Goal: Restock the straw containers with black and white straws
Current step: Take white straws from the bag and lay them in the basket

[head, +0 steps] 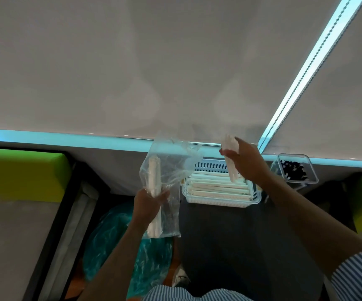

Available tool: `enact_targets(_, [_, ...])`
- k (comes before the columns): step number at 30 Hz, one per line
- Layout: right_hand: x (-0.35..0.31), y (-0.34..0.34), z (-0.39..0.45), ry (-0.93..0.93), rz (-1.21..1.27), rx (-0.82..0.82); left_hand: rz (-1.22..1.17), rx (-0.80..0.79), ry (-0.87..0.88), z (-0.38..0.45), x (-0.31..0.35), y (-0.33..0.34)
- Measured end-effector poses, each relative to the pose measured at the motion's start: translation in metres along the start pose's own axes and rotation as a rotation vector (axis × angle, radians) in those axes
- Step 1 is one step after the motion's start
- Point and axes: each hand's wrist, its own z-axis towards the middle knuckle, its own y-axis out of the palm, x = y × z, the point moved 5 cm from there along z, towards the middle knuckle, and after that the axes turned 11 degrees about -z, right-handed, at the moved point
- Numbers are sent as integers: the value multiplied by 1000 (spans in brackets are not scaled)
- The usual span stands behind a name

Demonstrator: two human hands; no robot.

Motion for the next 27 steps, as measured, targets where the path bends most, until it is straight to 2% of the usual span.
enact_targets(6, [29,58,-4,-71,-139,-151,-5,-24,6,14,0,-1])
enact_targets(16, [69,136,4,-42,-315,-464,-74,-64,-5,32,-5,-3])
enact_targets(27, [95,182,7,91,-382,-573,-98,-96,-100,50,-24,0])
